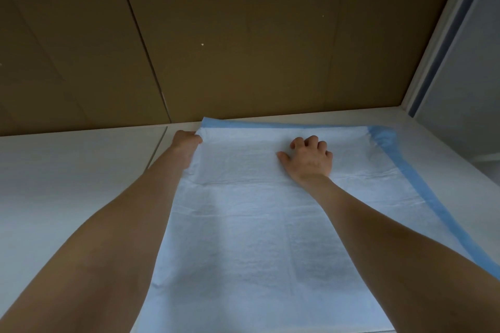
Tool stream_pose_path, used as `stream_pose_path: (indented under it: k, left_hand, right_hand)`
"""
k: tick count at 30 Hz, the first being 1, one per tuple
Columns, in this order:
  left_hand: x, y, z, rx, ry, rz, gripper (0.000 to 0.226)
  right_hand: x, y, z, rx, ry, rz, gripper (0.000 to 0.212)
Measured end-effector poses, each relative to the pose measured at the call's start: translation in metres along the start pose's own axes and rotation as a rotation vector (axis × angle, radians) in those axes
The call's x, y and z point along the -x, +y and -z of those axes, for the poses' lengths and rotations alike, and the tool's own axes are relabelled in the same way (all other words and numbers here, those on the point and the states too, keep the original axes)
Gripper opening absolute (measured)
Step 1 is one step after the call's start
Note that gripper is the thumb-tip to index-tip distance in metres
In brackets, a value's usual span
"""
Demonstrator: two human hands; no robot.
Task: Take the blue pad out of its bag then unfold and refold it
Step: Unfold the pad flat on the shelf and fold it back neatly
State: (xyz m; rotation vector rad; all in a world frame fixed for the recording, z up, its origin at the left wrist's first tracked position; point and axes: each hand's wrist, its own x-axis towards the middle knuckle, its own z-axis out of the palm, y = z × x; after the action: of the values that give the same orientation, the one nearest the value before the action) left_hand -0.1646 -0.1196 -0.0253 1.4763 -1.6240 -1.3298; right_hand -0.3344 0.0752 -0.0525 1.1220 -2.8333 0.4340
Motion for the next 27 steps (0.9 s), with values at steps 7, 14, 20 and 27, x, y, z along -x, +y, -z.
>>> stream_pose_path:
  k: [7,14,20,27]
  left_hand:
    - [-0.007,-0.010,0.012,-0.037,0.101,0.112,0.018]
    - [0.003,-0.002,0.007,-0.486,0.194,-0.026,0.028]
    - [0.007,-0.004,0.000,-0.672,0.398,-0.273,0.034]
    - [0.016,-0.008,0.011,-0.327,0.232,-0.238,0.028]
  right_hand:
    - [0.000,0.000,-0.006,0.015,0.016,0.001,0.053]
    - [0.001,-0.001,-0.005,-0.003,0.023,0.006,0.051]
    - [0.001,0.000,-0.004,0.008,0.008,-0.005,0.053]
    - [0.001,0.002,-0.001,0.015,-0.043,0.020,0.053]
